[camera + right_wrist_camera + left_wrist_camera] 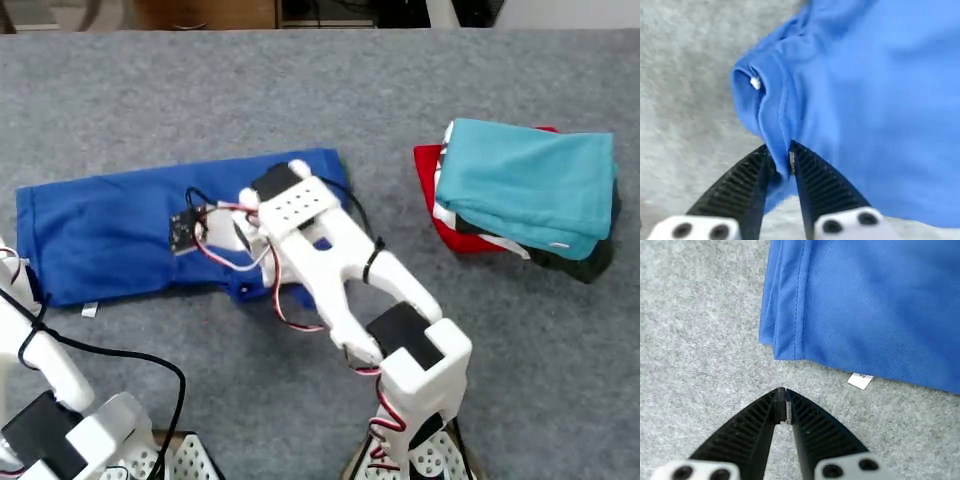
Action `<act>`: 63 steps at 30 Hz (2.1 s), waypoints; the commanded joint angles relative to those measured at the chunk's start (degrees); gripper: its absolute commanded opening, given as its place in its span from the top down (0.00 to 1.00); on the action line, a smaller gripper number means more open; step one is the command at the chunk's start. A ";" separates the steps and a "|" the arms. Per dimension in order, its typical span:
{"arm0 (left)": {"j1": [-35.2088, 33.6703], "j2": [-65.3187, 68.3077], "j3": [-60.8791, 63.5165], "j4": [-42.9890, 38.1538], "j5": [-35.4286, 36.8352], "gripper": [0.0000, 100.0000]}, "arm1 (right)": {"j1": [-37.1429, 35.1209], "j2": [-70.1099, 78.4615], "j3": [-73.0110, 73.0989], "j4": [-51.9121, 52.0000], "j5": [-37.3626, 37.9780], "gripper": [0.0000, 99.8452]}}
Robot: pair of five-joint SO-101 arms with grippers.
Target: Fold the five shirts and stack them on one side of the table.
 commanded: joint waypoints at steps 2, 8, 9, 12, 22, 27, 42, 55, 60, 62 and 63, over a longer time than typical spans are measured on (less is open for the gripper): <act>-0.53 -2.24 -0.79 -0.26 -0.26 0.98 | 1.98 -0.31 -6.73 0.18 4.13 0.99; -0.44 -2.24 -0.79 -0.26 -0.26 0.98 | 2.07 2.51 -10.24 -6.24 5.19 0.98; -0.44 -2.24 -0.79 -0.26 -0.26 0.98 | 2.07 3.56 -10.51 -7.74 5.19 0.98; -0.53 -2.24 -0.79 -0.26 -0.26 0.98 | 2.07 7.16 -11.82 -11.60 5.19 0.98; -0.53 -2.24 -0.79 -0.26 -0.26 0.98 | 2.07 15.25 -20.18 -13.71 5.19 0.98; -0.53 -2.24 -0.79 -0.26 -0.26 0.98 | 2.33 15.52 -22.99 -13.45 5.19 0.98; -0.44 -2.24 -0.79 -0.26 -0.26 0.98 | 7.78 15.25 -34.15 -3.78 -2.99 0.67; -1.41 -2.33 -4.31 1.05 0.09 0.98 | 11.74 15.08 -48.04 21.19 -9.05 1.00; -3.52 -2.24 -9.85 4.13 -0.18 0.98 | 14.37 7.43 -38.81 21.19 -21.27 1.00; -4.22 -2.24 -11.08 4.13 -0.18 0.98 | 13.93 2.68 -31.34 21.10 -22.15 1.00; -4.48 -2.24 -11.52 4.13 -0.18 0.98 | 13.32 0.13 -27.03 20.57 -22.59 1.00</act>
